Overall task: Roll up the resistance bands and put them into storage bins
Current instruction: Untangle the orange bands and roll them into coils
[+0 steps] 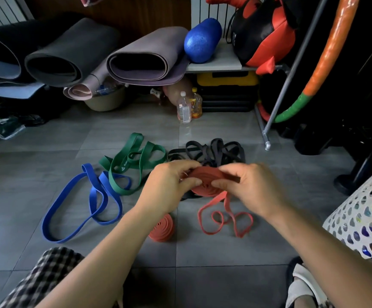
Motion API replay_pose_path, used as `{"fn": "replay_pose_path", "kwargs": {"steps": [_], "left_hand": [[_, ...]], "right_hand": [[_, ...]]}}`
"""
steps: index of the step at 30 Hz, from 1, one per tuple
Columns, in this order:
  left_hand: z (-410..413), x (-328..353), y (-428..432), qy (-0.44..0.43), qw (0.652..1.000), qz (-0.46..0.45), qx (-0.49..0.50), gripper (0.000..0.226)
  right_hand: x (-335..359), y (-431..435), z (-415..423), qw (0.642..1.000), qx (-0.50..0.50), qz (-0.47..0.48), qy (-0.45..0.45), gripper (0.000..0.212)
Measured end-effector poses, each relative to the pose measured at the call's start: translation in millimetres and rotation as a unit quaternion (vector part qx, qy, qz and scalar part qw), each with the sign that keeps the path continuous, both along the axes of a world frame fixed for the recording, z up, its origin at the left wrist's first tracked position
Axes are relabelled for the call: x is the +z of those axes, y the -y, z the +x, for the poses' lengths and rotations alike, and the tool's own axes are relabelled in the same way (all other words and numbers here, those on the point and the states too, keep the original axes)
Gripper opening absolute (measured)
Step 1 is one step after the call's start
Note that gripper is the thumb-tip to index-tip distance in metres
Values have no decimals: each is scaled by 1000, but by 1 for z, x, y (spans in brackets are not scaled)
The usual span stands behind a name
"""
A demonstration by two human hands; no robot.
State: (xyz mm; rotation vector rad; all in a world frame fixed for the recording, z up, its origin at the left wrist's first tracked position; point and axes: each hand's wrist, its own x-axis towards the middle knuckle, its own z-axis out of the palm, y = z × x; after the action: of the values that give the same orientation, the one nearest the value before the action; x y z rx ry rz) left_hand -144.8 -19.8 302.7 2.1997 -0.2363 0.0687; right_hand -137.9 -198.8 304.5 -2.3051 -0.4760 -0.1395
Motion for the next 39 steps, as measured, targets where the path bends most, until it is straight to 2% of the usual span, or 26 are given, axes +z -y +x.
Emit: {"fn": "replay_pose_path", "kwargs": {"steps": [1, 3, 6, 10, 15, 17, 19, 20, 22, 24, 26, 27, 29, 32, 34, 37, 39], "left_hand": [[0, 1, 1, -3, 999, -33, 13, 25], [1, 5, 1, -17, 994, -99, 43, 29], [1, 11, 2, -50, 966, -246, 70, 26], [-2, 14, 6, -82, 910, -398, 88, 17], [-6, 7, 14, -150, 842, -511, 92, 14], [-8, 4, 14, -171, 833, -518, 87, 14], [-7, 5, 10, -178, 863, -468, 71, 17], [-6, 6, 7, -169, 898, -401, 60, 22], [-1, 7, -3, -99, 977, -185, 33, 39], [0, 7, -7, -23, 1000, 6, -16, 50], [-1, 3, -4, 11, 995, 93, -47, 36], [-1, 3, -3, 17, 994, 97, -39, 25], [-1, 4, -3, 11, 999, 43, -16, 16], [-2, 11, -3, -41, 991, -125, 13, 27], [-3, 15, -3, -56, 980, -190, 32, 27], [-4, 21, 0, -62, 957, -278, 55, 21], [-3, 23, 3, -75, 924, -371, 61, 17]], "right_hand": [[0, -2, -1, 999, 5, 34, -11, 23], [2, -2, 1, 988, 12, 142, -57, 23], [8, 0, 2, 959, 18, 261, -110, 26], [7, -4, -1, 929, 6, 345, -132, 18], [3, -12, -3, 897, -19, 412, -160, 21], [1, -11, -2, 908, -15, 389, -158, 19], [3, -7, -1, 932, -12, 332, -147, 16], [4, -3, 0, 950, -16, 284, -127, 15], [3, 3, 2, 992, -31, 112, -44, 20], [0, 4, 0, 997, -17, -65, 46, 25], [-3, 0, -3, 990, 8, -117, 80, 24], [-3, -2, -4, 991, 15, -108, 76, 23], [-2, -2, -3, 999, 16, -17, 22, 24], [6, 1, 0, 981, 36, 170, -88, 24], [11, 3, 2, 956, 48, 255, -136, 23], [14, 5, 4, 932, 45, 317, -169, 25], [14, 2, 4, 920, 40, 349, -175, 25]]}}
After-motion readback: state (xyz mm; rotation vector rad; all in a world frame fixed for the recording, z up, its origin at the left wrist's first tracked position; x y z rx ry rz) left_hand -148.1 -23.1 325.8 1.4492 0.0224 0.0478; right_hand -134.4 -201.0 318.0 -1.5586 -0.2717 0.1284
